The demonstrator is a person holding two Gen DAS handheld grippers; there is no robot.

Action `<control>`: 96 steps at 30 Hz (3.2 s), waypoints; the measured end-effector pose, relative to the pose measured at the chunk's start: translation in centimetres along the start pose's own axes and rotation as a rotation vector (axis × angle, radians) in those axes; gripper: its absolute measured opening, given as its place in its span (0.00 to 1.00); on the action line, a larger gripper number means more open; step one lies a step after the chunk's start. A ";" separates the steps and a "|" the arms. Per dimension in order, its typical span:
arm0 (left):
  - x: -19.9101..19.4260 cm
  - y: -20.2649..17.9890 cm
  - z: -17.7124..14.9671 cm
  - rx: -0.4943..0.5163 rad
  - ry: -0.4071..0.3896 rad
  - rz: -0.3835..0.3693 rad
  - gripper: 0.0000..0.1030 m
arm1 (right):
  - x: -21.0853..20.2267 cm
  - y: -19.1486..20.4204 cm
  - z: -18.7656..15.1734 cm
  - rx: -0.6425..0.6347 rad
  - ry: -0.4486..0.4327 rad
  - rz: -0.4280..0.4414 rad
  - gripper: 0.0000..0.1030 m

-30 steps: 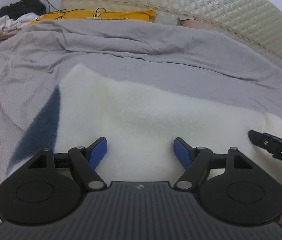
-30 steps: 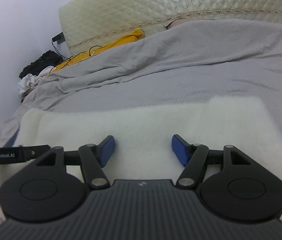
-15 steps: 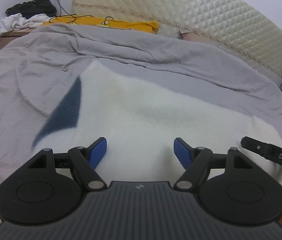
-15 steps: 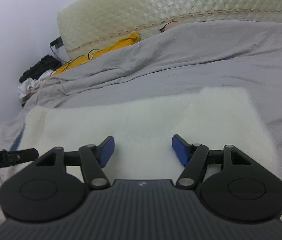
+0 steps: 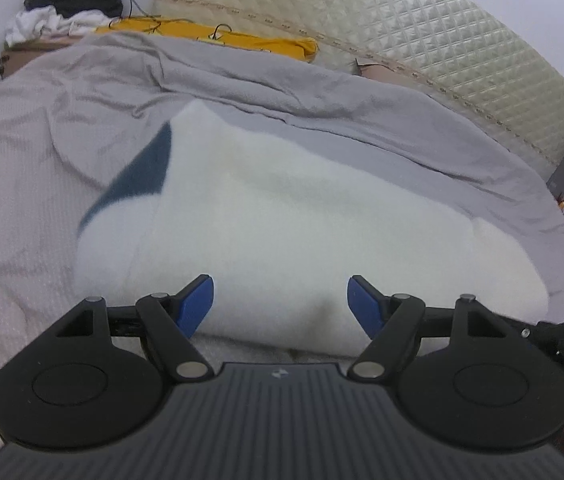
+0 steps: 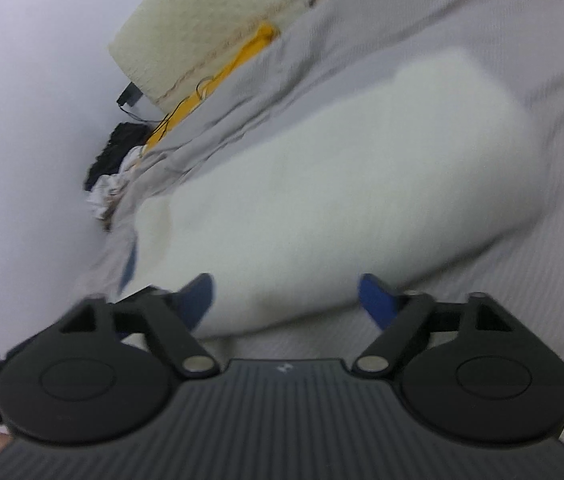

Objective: Fold large clothes

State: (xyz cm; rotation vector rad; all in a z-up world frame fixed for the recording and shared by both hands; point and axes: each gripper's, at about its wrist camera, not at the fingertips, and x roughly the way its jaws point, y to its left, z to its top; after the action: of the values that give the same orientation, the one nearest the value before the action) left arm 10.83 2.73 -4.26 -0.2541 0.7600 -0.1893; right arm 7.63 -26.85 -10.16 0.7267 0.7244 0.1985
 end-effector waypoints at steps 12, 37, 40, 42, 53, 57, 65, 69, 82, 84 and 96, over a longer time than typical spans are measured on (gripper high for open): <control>2.0 1.3 -0.7 -0.215 0.134 -0.239 0.81 | 4.5 -4.9 1.0 0.347 0.003 0.110 0.91; 8.2 12.3 -3.9 -0.997 0.119 -0.359 0.82 | 3.5 -4.5 2.6 0.400 -0.081 0.254 0.94; 8.3 12.7 -2.9 -0.952 0.082 -0.293 0.70 | 4.0 -4.6 2.4 0.403 -0.069 0.238 0.94; 8.6 12.6 -2.4 -0.928 0.080 -0.270 0.62 | 4.6 -4.8 1.9 0.422 -0.039 0.229 0.93; 8.0 12.1 -0.6 -0.803 0.056 -0.210 0.47 | 7.1 -5.5 2.1 0.491 -0.020 0.187 0.90; 8.1 12.3 -0.5 -0.816 0.052 -0.218 0.47 | 6.9 -7.3 3.7 0.539 -0.118 0.153 0.84; 8.9 11.9 -0.2 -0.802 0.034 -0.216 0.47 | 7.4 -7.5 4.8 0.497 -0.151 0.116 0.64; 8.7 11.3 0.4 -0.754 0.017 -0.210 0.46 | 6.8 -6.4 5.5 0.416 -0.162 0.096 0.51; 3.3 10.4 0.9 -0.667 -0.020 -0.256 0.44 | 2.7 -2.6 4.3 0.249 -0.234 0.103 0.46; 2.3 10.2 0.9 -0.664 -0.022 -0.279 0.44 | 1.4 -2.4 4.1 0.236 -0.247 0.109 0.46; 0.6 3.0 8.8 -0.507 -0.024 -0.393 0.44 | -4.4 -2.6 10.0 0.212 -0.375 0.167 0.46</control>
State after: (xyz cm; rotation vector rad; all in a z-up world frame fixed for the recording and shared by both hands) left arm 17.63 6.84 0.55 -0.8878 0.7201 -0.3632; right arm 10.83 -35.88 -4.39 0.9956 0.3294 0.1326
